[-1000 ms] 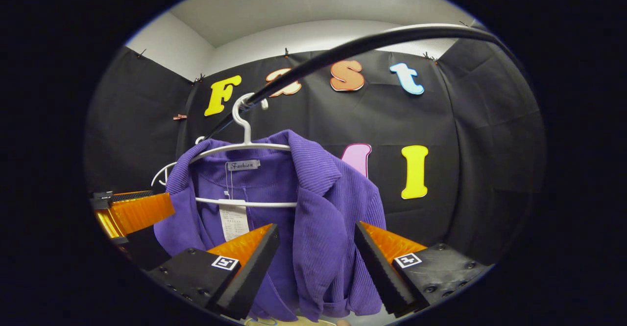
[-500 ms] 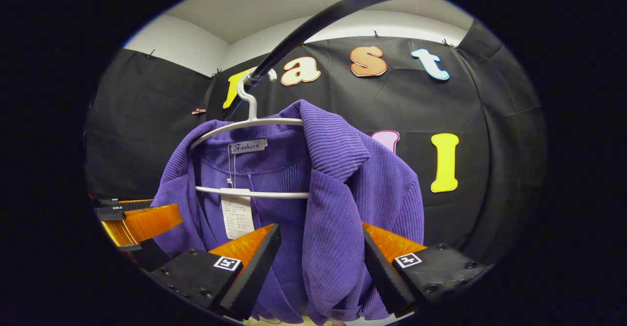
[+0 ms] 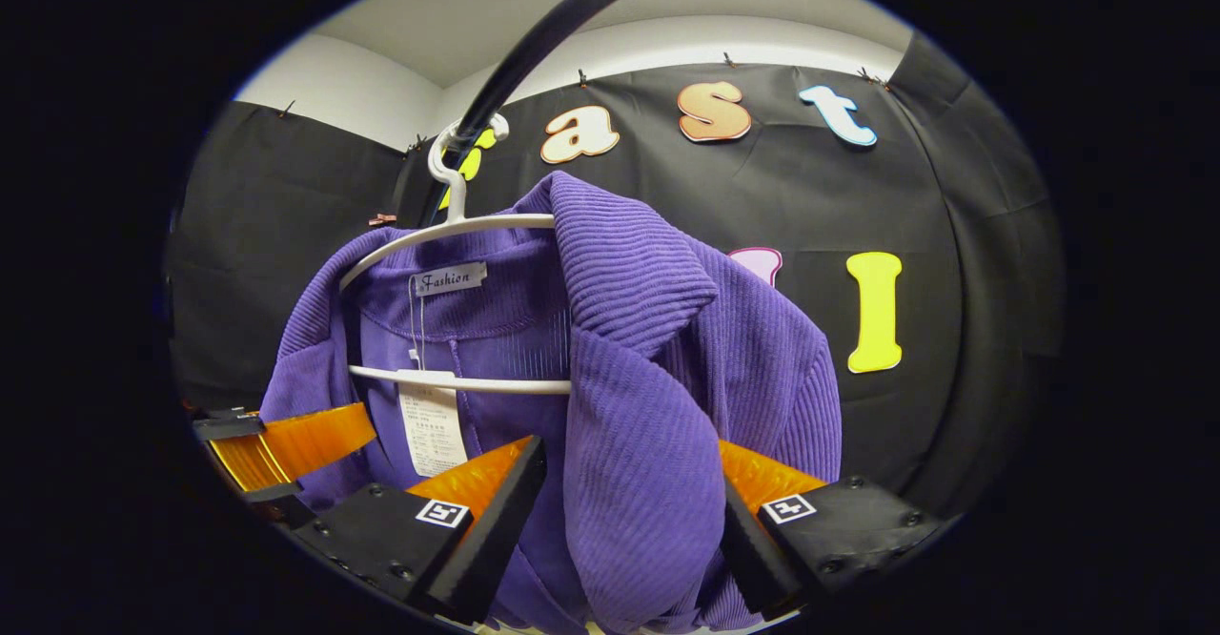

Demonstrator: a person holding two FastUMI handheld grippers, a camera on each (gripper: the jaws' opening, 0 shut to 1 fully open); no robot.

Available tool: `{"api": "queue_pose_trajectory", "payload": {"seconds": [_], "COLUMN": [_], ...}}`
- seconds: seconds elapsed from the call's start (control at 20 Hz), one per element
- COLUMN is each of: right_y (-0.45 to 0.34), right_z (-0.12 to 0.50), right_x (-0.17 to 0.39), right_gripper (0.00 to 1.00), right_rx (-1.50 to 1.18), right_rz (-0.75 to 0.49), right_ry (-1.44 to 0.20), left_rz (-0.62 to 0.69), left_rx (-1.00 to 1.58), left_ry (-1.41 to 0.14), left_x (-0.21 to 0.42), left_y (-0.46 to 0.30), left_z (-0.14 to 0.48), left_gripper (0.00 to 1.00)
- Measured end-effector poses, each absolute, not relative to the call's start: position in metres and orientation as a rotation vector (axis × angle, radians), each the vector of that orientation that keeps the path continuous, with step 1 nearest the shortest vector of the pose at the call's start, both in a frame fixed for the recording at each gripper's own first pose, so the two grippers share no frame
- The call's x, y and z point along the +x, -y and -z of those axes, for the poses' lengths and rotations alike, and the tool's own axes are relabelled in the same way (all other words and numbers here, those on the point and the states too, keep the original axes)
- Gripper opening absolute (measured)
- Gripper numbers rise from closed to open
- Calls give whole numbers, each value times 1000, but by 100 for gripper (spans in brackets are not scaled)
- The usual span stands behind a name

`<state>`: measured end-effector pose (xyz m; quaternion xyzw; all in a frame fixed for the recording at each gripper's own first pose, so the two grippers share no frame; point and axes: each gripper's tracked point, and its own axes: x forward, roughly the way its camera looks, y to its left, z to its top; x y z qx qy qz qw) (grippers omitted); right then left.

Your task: Grasp the clothes on the hanger with both hands and then place them into the laundry hamper below.

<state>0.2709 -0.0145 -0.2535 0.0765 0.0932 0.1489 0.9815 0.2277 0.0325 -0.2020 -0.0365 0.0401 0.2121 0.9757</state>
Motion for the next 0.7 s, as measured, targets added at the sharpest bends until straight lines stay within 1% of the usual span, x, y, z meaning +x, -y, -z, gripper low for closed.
{"api": "queue_pose_trajectory", "payload": {"seconds": [0.05,0.1,0.15,0.2,0.25,0.3,0.35,0.5,0.55,0.6,0.65,0.7], "right_y": [17,20,20,20,20,22,22,14,23,27,22,20], "right_z": [255,255,258,260,265,270,273,274,280,274,278,279], "right_x": [274,276,277,279,281,284,285,285,284,282,292,295], "right_gripper": [94,92,80,79,71,67,50,48,50,33,16,16], "right_rx": [150,145,149,155,158,154,152,174,157,160,161,161], "right_rz": [-295,-292,-301,-309,-317,-320,-330,-380,-339,-338,-350,-359], "right_ry": [-183,-179,-183,-196,-211,-221,-228,-233,-252,-233,-243,-246], "left_rz": [-424,-415,-407,-400,-392,-388,-388,-434,-437,-425,-410,-406], "left_rx": [-76,-79,-81,-81,-85,-87,-87,-72,-71,-75,-75,-69], "left_ry": [-84,-85,-85,-84,-87,-94,-96,-88,-87,-92,-99,-106], "left_x": [231,234,235,235,236,238,239,240,242,245,247,247], "left_y": [-33,-34,-34,-34,-36,-38,-41,-56,-58,-55,-54,-54], "left_z": [204,206,207,207,207,209,209,209,208,209,210,211], "left_gripper": [93,90,88,83,80,72,63,30,26,19,14,12]}}
